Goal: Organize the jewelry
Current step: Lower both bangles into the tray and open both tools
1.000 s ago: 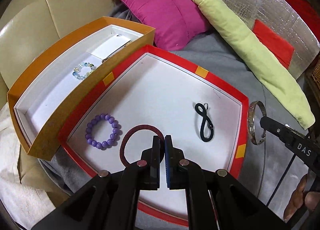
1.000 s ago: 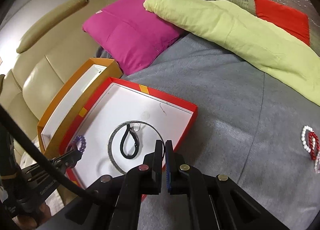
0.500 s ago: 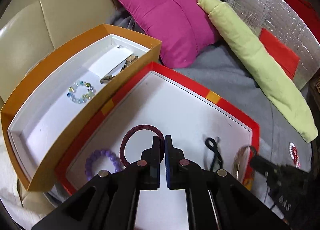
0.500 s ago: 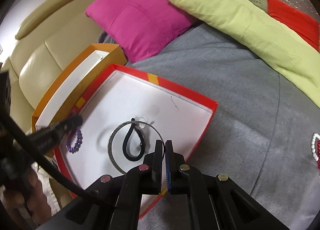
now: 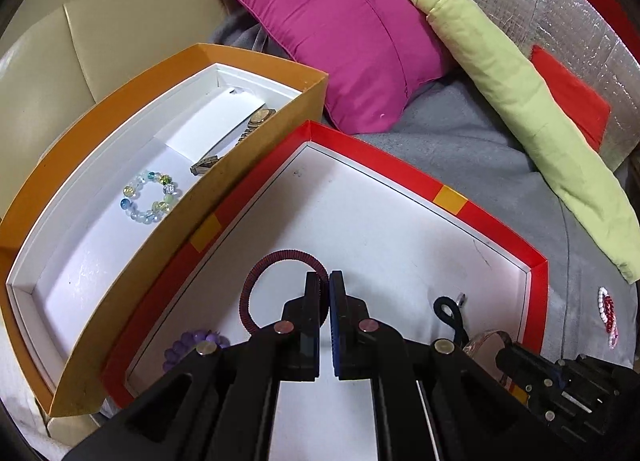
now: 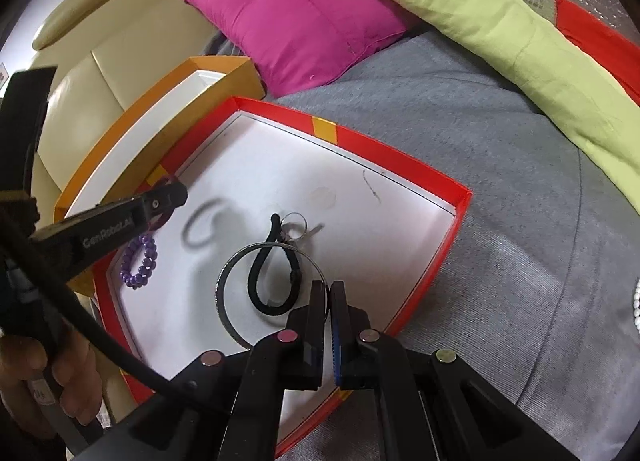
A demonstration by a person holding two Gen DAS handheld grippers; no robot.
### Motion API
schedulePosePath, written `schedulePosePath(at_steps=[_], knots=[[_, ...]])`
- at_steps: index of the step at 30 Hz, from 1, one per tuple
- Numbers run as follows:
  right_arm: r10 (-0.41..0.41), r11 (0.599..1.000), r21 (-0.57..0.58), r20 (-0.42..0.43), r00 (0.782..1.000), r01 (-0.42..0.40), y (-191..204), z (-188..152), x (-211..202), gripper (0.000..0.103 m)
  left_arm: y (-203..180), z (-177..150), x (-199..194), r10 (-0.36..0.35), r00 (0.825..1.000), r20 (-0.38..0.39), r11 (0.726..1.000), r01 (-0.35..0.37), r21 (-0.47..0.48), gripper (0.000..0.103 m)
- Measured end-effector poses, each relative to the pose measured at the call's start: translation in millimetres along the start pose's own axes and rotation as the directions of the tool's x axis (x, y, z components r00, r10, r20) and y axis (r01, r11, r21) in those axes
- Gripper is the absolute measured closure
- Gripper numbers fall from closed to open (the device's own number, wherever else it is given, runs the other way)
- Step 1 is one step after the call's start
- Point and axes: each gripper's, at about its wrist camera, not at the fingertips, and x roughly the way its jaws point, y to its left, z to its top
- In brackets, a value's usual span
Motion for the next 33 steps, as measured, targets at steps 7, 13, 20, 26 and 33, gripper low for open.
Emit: schedulePosePath(at_steps=[7,13,20,26,33], knots=[[-0.001,1.0,-0.005,-0.005,1.0,0.001,3,0,5,0.1,1,1,3,0.011,1.0,0.001,1.0,-0.011,0.002,0.098],[-0.001,1.0,-0.004,-0.016,1.0,0.001,5,-1,8,0.098,4,2,6,0.014,1.0,0.0,1.0,-0.014,-0.005,0.098],[0.004,1.0,-0.003,-0.02,1.0,-0.004,7,0,8,0.097,5,3,8,0.025,1.0,0.01,1.0,-0.025,-0.014,0.098],[0.018,1.0,0.01,-0.022,1.0,-0.017,5,0,6,0.097,10,4,1,0.043,0.999,0.026,0.999,-0.042,-0.03,0.092],[0.023,0.998,0.057,0.05,0.999,-0.026,-9,-2,-27,0.067,12,0,-27,0.066,0.995,0.075,0.996,-0.061,-0.065,0.044]])
